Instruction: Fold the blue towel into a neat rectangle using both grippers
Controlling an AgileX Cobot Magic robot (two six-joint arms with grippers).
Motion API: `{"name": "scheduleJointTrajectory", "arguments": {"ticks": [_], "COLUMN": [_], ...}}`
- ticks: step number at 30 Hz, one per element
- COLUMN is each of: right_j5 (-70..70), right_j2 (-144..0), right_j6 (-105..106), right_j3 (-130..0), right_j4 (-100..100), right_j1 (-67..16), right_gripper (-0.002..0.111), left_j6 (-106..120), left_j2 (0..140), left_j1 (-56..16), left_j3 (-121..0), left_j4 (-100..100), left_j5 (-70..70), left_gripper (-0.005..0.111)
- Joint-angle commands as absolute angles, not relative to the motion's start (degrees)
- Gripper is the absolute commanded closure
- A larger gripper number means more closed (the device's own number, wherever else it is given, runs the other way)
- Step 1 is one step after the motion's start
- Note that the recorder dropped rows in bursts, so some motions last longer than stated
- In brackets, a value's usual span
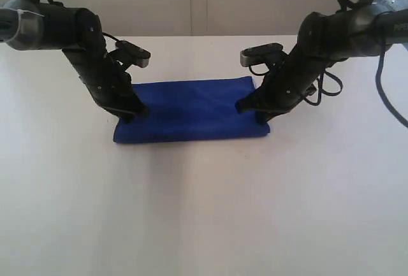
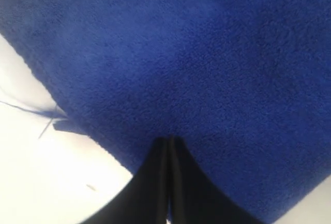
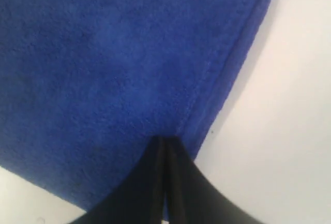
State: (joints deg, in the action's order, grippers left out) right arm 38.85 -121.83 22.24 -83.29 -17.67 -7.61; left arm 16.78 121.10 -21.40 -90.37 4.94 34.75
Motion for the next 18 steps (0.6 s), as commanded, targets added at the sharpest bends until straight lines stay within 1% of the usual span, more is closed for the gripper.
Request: {"name": "scheduleJointTrajectory", "arguments": {"ticks": [1,5,12,18], "right_j5": [41.5,43.0,46.2,45.7], "right_j2": [-122.4,-122.4,-122.4,-121.9], "right_j6": [16.9,11.4,10.0,9.9], "right_j3": [-83.3,-83.3,-83.3,-83.4], "right_j4": [-14.6,-11.8,-11.8,-11.8], "right_j1": [-7.4,-7.4,-7.5,-7.5], "right_gripper": [0.108,0.108,0.108,0.108], "left_j6": [16.9,16.9,16.9,18.0], "left_j2": [121.9,122.4,122.7,122.2], "left_j1": [-21.1,-21.1,-21.1,-21.1], "left_j3": [-90.6,-90.6,-90.6,-90.7], "left_j4": [4.6,2.4,-2.0,-2.0], "left_j5": [36.6,38.1,38.6,37.6], "left_gripper": [0.107,0.107,0.107,0.107]}}
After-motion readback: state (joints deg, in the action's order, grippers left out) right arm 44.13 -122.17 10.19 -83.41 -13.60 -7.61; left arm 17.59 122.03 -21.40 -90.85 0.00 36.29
